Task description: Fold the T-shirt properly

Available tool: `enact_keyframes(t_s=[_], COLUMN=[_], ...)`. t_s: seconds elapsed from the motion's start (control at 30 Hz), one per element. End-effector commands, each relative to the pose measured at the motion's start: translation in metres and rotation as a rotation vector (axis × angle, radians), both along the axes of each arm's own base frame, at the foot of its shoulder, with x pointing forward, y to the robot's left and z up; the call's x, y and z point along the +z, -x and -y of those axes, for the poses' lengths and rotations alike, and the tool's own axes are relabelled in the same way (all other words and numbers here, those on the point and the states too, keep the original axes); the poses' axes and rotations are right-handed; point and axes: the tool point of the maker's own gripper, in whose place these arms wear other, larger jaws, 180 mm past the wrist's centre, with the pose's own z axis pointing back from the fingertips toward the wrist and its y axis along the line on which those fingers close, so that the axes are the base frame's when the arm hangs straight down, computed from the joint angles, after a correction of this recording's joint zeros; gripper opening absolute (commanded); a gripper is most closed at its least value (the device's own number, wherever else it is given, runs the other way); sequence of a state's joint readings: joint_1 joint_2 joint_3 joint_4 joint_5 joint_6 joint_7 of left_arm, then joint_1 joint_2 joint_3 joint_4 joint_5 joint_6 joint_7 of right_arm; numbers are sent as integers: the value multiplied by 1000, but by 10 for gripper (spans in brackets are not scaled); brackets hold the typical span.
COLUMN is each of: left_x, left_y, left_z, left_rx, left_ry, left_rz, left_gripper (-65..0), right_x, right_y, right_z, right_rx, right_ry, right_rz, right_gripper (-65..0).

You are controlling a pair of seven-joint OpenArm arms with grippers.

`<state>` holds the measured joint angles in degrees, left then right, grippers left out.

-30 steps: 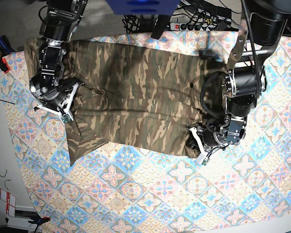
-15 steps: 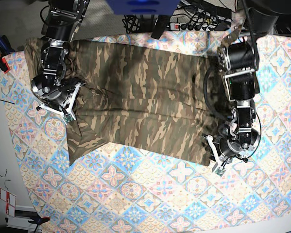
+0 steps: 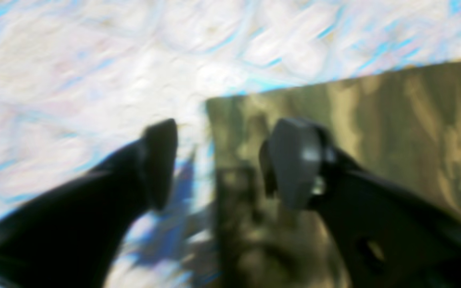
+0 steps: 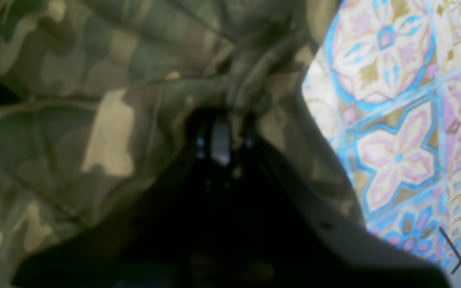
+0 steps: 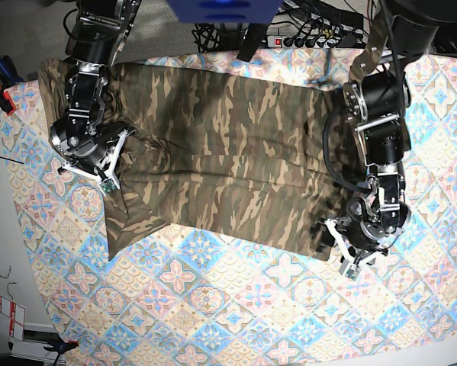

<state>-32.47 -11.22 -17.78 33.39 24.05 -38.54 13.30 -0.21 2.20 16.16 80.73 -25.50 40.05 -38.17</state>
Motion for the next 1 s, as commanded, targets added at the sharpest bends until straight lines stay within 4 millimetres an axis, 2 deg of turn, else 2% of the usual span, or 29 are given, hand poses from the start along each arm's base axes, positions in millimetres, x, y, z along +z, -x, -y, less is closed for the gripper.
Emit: enact_keyframes(t_s=[0.0,0.1,0.2,0.3,0.4,0.47,0.67,0.77,0.87,0.97], left_x=[8,-8,-12,-13,-15,-16,-22,-45,-48,-52], left_y=[-13,-10,-14,-16,-15,-14,-14,5,14,21], left_z=[-5,-8,-26,-52,-63,-63,-47,-7,23,57], left_rx=[11,51,125,171,173,158,134,52,-17,-84], left_ry=[8,33,-23,-150,-242,-266,-250,-147,-42,23], left_rz=[20,-6,39,67,72,69,58,-35,-83,-111], left_gripper=[-223,-240,-250,-249,-249,-248,-254,-257,-267,-327], right_x=[11,10,10,10,10,10,10,10,11,12], right_y=[-11,-10,-10,-10,-10,-10,-10,-10,-10,-11], right_z=[2,4,5,5,5,3,3,5,5,5], right_rx=[0,-2,-2,-2,-2,3,4,-2,-2,-1], right_ry=[0,2,4,4,4,4,4,4,4,7], right_rz=[43,40,40,40,40,40,40,40,42,47], right_gripper=[-643,-643,-643,-643,-643,-643,-643,-643,-643,-643])
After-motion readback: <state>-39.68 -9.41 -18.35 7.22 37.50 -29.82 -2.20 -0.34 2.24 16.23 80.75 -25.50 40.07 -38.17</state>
